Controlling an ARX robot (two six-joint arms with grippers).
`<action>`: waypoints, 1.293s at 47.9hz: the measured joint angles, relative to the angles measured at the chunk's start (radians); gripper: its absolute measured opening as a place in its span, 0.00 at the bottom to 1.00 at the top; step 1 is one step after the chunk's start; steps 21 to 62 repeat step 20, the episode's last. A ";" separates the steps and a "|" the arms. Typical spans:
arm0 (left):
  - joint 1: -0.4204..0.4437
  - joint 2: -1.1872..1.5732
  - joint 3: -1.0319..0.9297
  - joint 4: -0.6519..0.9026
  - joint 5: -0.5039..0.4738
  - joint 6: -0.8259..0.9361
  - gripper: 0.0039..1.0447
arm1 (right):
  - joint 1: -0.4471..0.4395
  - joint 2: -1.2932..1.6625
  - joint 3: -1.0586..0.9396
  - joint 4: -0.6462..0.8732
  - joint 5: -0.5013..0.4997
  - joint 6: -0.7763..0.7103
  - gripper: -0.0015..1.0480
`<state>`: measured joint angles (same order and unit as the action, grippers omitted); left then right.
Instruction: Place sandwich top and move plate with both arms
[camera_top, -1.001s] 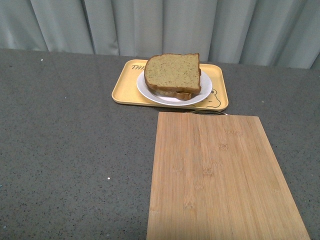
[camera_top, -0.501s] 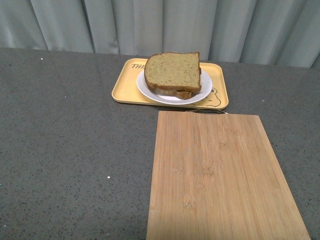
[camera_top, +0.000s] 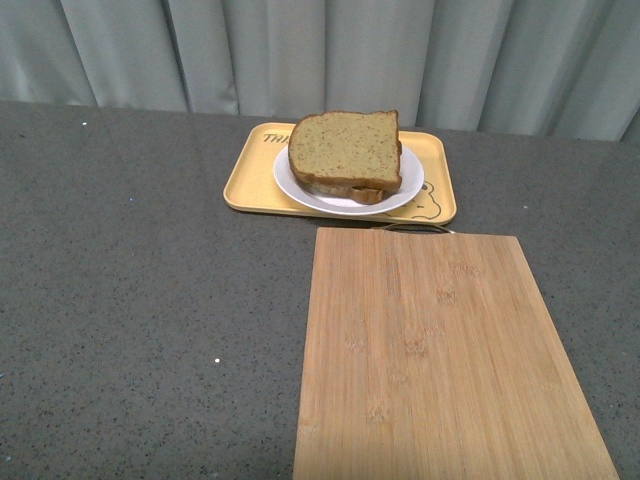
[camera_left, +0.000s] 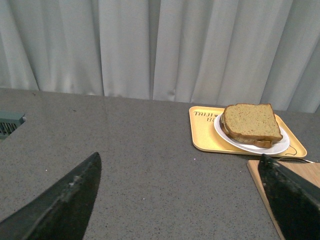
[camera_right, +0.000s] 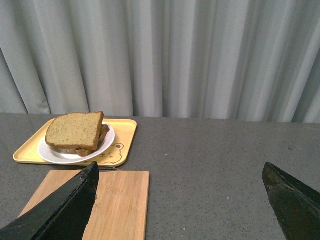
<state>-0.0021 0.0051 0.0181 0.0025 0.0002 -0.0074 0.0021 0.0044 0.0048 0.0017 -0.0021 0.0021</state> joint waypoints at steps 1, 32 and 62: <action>0.000 0.000 0.000 0.000 0.000 0.000 0.95 | 0.000 0.000 0.000 0.000 0.000 0.000 0.91; 0.000 0.000 0.000 0.000 0.000 0.001 0.94 | 0.000 0.000 0.000 0.000 0.000 0.000 0.91; 0.000 0.000 0.000 0.000 0.000 0.001 0.94 | 0.000 0.000 0.000 0.000 0.000 0.000 0.91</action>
